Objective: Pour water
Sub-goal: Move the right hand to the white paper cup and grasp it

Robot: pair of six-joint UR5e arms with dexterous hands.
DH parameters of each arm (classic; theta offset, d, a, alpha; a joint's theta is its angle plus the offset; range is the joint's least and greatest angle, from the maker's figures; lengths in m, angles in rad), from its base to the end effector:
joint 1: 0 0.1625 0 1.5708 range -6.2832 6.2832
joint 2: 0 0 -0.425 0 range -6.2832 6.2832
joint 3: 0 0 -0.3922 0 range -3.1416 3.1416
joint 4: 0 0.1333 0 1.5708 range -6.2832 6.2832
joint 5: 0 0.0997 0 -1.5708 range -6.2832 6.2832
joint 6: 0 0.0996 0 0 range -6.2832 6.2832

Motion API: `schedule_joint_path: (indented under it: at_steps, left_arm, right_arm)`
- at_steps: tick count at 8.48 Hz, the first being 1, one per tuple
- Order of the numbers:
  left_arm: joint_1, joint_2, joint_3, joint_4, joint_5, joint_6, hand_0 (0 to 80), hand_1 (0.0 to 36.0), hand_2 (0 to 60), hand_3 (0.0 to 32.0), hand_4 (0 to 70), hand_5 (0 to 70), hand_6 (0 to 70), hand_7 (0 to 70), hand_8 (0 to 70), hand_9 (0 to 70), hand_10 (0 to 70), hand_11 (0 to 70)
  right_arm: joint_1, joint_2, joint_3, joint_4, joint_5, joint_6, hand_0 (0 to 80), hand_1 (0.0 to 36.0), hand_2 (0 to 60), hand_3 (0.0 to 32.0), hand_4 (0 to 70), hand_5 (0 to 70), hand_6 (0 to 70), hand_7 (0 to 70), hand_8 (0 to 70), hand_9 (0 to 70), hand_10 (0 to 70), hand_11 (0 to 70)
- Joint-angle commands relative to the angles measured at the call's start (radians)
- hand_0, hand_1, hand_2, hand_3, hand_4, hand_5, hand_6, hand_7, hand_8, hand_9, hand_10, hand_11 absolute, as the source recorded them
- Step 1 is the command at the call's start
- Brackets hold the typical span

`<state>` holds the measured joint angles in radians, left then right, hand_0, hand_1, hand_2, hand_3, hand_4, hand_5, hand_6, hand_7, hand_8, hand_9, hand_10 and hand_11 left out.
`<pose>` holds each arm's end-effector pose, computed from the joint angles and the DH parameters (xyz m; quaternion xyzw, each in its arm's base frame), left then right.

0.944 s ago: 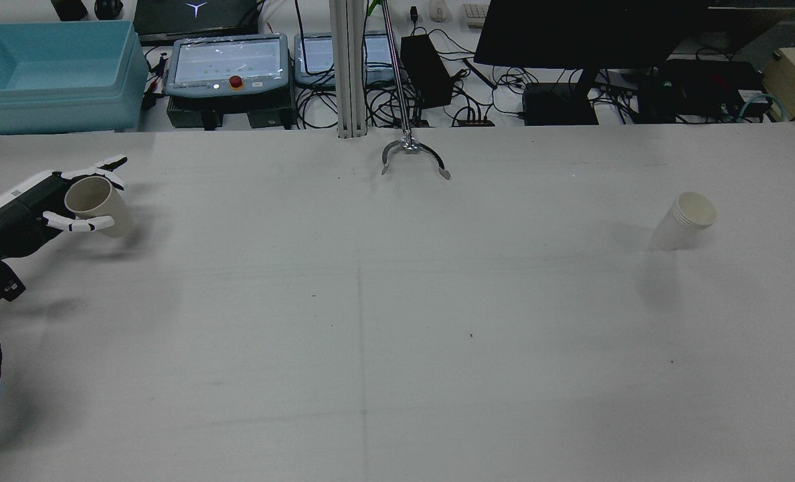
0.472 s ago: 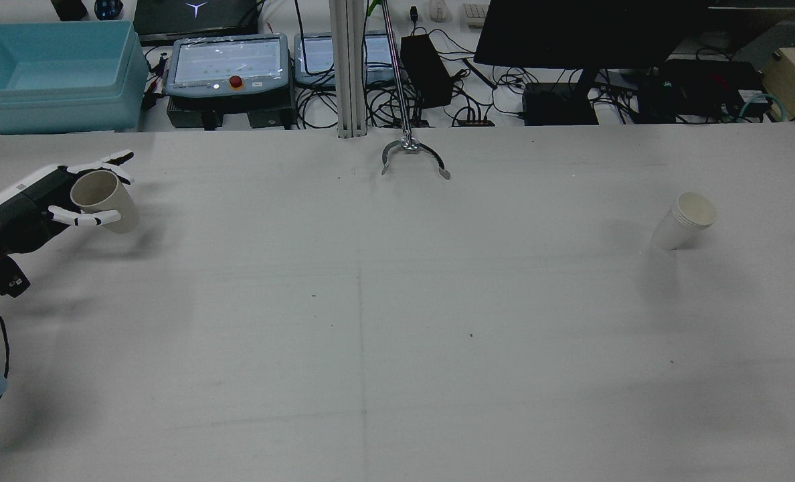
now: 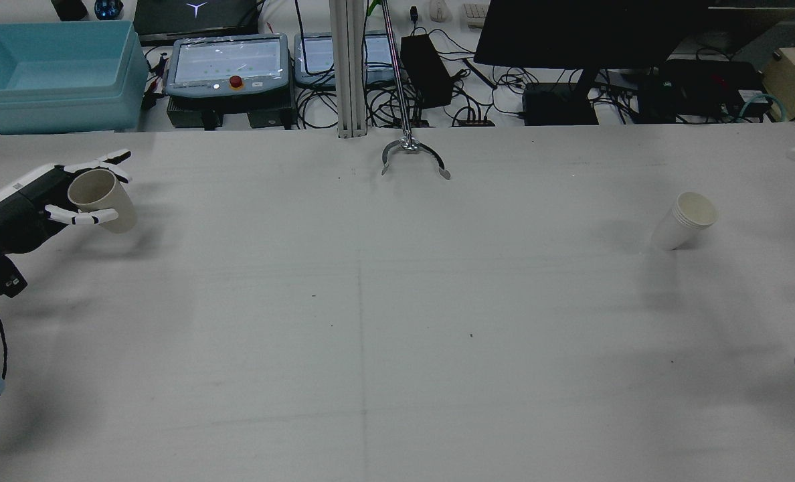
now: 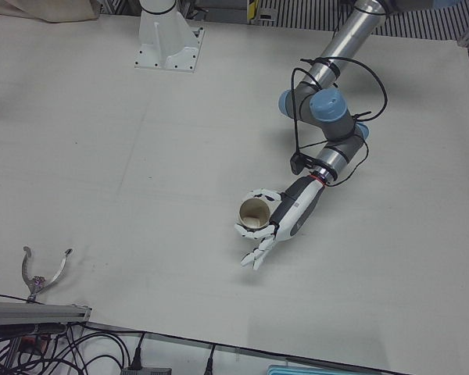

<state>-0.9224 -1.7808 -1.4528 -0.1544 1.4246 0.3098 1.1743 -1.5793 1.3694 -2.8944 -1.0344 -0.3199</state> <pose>0.2439 -0.5667 0.6148 -0.0883 0.7829 -0.5707 0.2316 -0.0113 -0.5040 0.7656 0.1571 -0.7010 0.6934 0.0558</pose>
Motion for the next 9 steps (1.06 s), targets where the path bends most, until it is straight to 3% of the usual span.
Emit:
schedule_joint_path:
  at_steps: [1,5,9]
  left_arm:
    - [-0.001,0.03,-0.006,0.006,-0.003,-0.017,54.8,36.0,60.0,0.0,35.2,32.1,2.8,11.3,0.0,0.8,2.9,7.3]
    - [-0.001,0.037,-0.006,0.004,-0.003,-0.018,54.6,36.0,60.0,0.0,34.5,32.4,2.7,10.9,0.0,0.7,2.7,7.0]
    - [-0.003,0.037,-0.008,0.004,-0.003,-0.024,53.9,36.0,60.0,0.0,34.1,31.8,2.6,10.7,0.0,0.7,2.7,6.9]
  right_arm:
    - [-0.142,0.078,-0.01,0.001,0.071,0.102,41.4,11.2,14.5,2.2,1.5,9.8,0.0,0.0,0.0,0.0,0.0,0.0]
    - [-0.292,0.073,-0.049,-0.015,0.249,0.319,42.6,12.1,15.5,2.0,2.0,11.4,0.0,0.0,0.0,0.0,0.0,0.0]
    - [-0.344,0.05,-0.055,-0.022,0.255,0.332,42.8,12.6,15.6,3.4,0.0,11.4,0.0,0.0,0.0,0.0,0.0,0.0]
